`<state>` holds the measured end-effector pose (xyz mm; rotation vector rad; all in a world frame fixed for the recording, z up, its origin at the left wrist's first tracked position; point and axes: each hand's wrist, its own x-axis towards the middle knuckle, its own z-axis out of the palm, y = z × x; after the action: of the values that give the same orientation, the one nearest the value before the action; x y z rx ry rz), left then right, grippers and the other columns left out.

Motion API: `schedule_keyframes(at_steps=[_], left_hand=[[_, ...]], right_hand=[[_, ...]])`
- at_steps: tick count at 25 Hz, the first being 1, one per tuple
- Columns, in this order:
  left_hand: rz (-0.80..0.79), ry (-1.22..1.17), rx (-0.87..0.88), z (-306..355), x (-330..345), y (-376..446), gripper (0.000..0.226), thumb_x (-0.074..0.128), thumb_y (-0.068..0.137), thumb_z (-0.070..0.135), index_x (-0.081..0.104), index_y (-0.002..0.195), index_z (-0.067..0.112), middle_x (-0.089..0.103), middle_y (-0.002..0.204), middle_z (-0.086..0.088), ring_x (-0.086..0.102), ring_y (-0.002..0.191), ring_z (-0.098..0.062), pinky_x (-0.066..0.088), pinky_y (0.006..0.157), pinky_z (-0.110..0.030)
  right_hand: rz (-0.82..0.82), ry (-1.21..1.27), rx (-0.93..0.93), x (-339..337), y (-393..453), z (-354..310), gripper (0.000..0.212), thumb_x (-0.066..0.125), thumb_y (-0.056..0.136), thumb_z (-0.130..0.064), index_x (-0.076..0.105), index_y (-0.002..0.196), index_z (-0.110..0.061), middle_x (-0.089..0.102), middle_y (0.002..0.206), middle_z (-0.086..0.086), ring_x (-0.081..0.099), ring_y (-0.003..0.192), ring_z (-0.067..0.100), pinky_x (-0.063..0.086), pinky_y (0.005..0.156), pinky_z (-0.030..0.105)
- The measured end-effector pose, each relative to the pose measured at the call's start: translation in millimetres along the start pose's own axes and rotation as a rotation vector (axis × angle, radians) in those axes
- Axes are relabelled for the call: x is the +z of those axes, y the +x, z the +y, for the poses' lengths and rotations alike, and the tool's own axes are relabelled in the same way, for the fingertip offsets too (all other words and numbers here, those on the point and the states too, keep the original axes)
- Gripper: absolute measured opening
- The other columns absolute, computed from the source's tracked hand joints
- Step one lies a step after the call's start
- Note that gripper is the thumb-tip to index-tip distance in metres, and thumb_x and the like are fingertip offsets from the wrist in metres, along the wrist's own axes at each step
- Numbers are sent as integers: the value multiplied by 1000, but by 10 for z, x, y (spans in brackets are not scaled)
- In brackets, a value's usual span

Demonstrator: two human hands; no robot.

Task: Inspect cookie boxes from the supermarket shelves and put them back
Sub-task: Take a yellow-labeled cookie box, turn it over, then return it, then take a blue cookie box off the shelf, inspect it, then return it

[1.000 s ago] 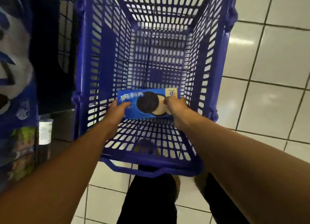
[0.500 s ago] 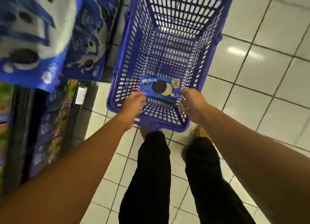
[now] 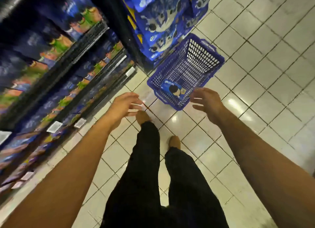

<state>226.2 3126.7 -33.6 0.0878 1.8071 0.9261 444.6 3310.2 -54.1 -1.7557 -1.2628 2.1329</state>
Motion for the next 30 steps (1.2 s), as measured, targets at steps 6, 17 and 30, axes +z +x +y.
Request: schedule_keyframes(at_steps=[6, 17, 30], left_hand=[[228, -281, 185, 36, -972, -1410, 11, 54, 99, 16, 65, 98, 17, 74, 84, -2, 70, 73, -14, 55, 64, -27], [535, -310, 678, 726, -3248, -3423, 16, 52, 95, 2, 62, 99, 14, 68, 77, -2, 64, 56, -3, 52, 54, -16], [817, -195, 1229, 2132, -4228, -4704, 18, 58, 93, 0, 67, 96, 16, 74, 81, 1, 66, 70, -10, 51, 67, -23]], right_hand=[[-276, -186, -301, 1149, -1083, -770, 12, 57, 98, -12, 64, 91, -19, 72, 68, -7, 63, 57, 2, 46, 49, 16], [-725, -603, -950, 3842, -3018, -1882, 25, 55, 98, -2, 64, 86, -22, 73, 97, 20, 65, 77, 17, 43, 56, 10], [-739, -336, -1508, 4530, -4485, -3729, 24, 57, 97, 0, 70, 91, -20, 77, 80, -6, 70, 72, 2, 49, 61, 13]])
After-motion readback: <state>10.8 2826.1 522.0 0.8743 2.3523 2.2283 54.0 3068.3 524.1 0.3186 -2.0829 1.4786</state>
